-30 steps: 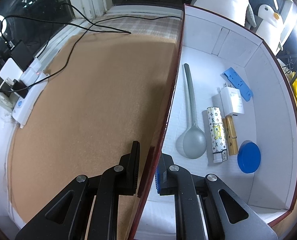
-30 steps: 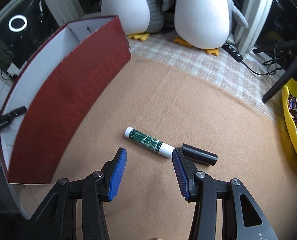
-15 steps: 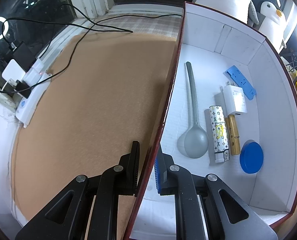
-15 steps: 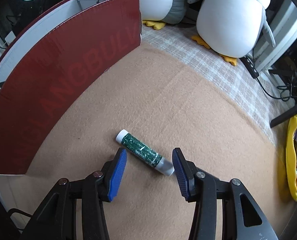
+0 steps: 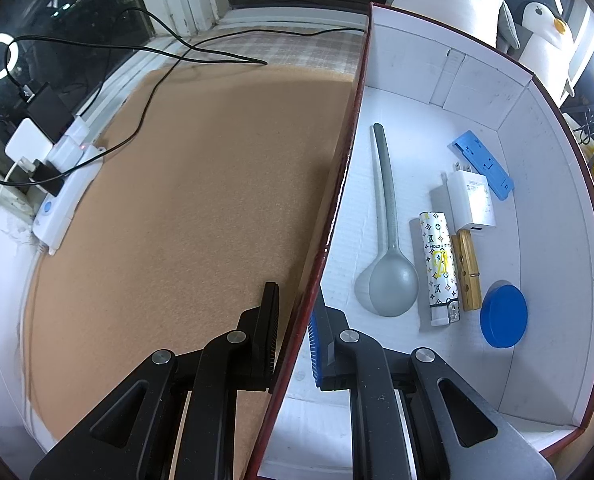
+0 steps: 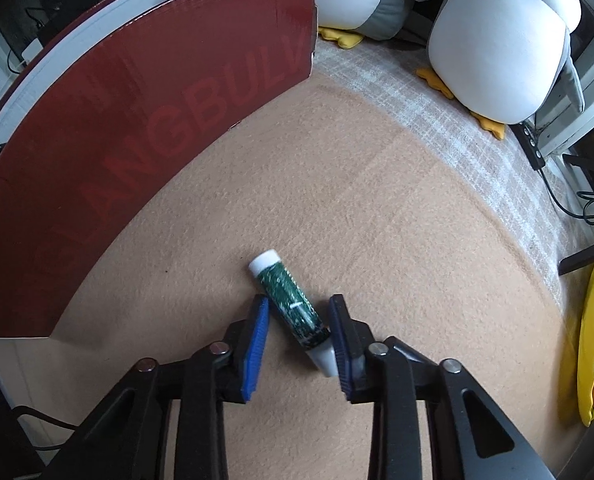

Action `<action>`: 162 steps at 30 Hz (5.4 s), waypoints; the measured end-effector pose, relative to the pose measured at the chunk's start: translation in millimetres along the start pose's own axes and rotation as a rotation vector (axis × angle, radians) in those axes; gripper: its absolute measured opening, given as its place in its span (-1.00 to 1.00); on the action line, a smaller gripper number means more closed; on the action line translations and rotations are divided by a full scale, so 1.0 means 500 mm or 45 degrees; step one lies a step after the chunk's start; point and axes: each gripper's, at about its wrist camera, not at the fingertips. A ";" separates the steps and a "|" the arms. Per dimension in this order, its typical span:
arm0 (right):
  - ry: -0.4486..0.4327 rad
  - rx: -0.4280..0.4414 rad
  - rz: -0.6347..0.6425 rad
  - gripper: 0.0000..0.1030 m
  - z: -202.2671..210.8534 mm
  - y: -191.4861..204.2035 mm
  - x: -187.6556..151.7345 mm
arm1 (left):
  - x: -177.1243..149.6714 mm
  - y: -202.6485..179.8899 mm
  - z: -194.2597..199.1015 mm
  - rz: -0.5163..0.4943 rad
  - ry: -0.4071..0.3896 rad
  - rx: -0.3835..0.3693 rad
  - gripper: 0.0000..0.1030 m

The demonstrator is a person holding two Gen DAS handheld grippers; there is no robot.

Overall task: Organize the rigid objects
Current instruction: 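Move the right gripper to the green glue stick and grasp it, then lift the green glue stick and carry it over the box, then lower the glue stick into the box and open the right gripper, then move the right gripper to the pink-white bottle and grasp it, then lift the pink-white bottle and carry it over the box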

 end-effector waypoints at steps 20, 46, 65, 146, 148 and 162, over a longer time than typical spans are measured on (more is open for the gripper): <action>-0.050 0.005 -0.161 -0.73 0.040 0.039 -0.077 | -0.009 0.011 0.016 0.007 -0.025 -0.047 -0.76; -0.306 0.049 -0.162 -0.74 0.244 0.174 0.022 | -0.019 0.043 0.046 0.036 -0.053 -0.149 -0.76; -0.329 0.140 -0.063 -0.73 0.211 0.327 0.125 | -0.024 0.054 0.054 0.057 -0.072 -0.211 -0.77; -0.043 0.049 -1.309 -0.43 0.113 0.016 -0.379 | -0.017 0.032 0.037 -0.045 -0.054 -0.184 -0.73; -0.026 0.020 -1.243 -0.51 0.111 0.019 -0.363 | -0.016 0.034 0.035 -0.039 -0.048 -0.183 -0.69; -0.092 0.010 -1.045 -0.66 0.099 0.021 -0.281 | -0.012 0.031 0.030 -0.026 -0.052 -0.128 -0.68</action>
Point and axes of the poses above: each gripper's, at about its wrist camera, not at the fingertips, and z roughly against the way its jaws point, y to its left, x to its top, and after that the axes turned 15 degrees about z, right-handed
